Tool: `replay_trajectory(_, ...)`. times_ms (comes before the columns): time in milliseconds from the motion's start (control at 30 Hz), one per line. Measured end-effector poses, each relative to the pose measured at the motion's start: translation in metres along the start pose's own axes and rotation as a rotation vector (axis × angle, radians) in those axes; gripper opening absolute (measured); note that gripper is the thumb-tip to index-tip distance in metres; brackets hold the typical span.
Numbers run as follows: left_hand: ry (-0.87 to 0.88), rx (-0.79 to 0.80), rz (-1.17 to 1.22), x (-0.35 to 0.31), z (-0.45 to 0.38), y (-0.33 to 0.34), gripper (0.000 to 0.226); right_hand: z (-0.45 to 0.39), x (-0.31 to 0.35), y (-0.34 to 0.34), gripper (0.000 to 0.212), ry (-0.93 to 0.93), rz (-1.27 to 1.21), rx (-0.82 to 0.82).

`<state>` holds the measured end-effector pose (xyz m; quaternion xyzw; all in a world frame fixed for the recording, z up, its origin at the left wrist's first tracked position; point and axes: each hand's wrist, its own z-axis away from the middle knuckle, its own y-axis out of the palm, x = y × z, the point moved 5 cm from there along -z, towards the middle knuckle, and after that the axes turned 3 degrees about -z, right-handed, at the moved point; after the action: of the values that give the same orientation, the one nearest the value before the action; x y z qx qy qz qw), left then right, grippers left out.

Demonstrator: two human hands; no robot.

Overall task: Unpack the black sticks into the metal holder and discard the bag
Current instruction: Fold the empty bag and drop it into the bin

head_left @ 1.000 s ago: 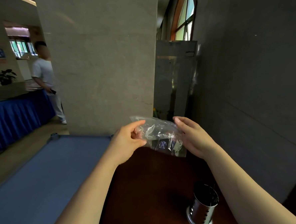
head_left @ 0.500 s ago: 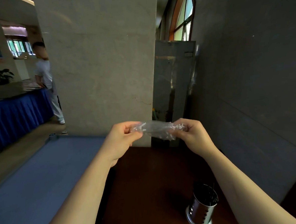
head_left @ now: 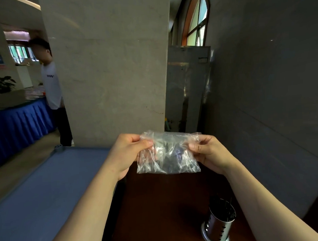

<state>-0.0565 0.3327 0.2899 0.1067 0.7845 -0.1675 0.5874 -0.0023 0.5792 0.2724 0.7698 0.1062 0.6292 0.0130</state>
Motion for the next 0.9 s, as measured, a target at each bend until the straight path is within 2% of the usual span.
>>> replay_trajectory(167,-0.029,-0.059,-0.013,0.003,0.0,-0.005,0.02,0.006,0.0,0.012,0.062,-0.035,-0.055,0.018)
replay_trajectory(367,-0.085,-0.062,0.036,0.007,0.006,-0.006,0.017,0.003,0.007,0.024,0.022,-0.18,0.009,-0.236)
replay_trajectory(467,-0.122,-0.006,0.136,0.011,0.012,-0.006,0.02,0.002,0.006,0.029,0.019,-0.222,-0.011,-0.288)
replay_trajectory(533,-0.14,-0.001,0.206,0.013,0.019,-0.007,0.032,0.0,0.005,0.032,0.019,-0.236,0.003,-0.322)
replay_trajectory(600,-0.15,-0.073,0.214,0.015,0.025,-0.011,0.038,-0.002,0.001,0.037,0.02,-0.226,0.009,-0.344)
replay_trajectory(733,-0.13,-0.255,0.166,0.018,0.043,-0.019,0.025,-0.006,-0.012,0.054,0.023,-0.2,0.013,-0.357)
replay_trajectory(900,-0.144,-0.431,0.138,0.02,0.084,-0.037,0.028,-0.01,-0.026,0.087,0.027,-0.177,0.055,-0.247)
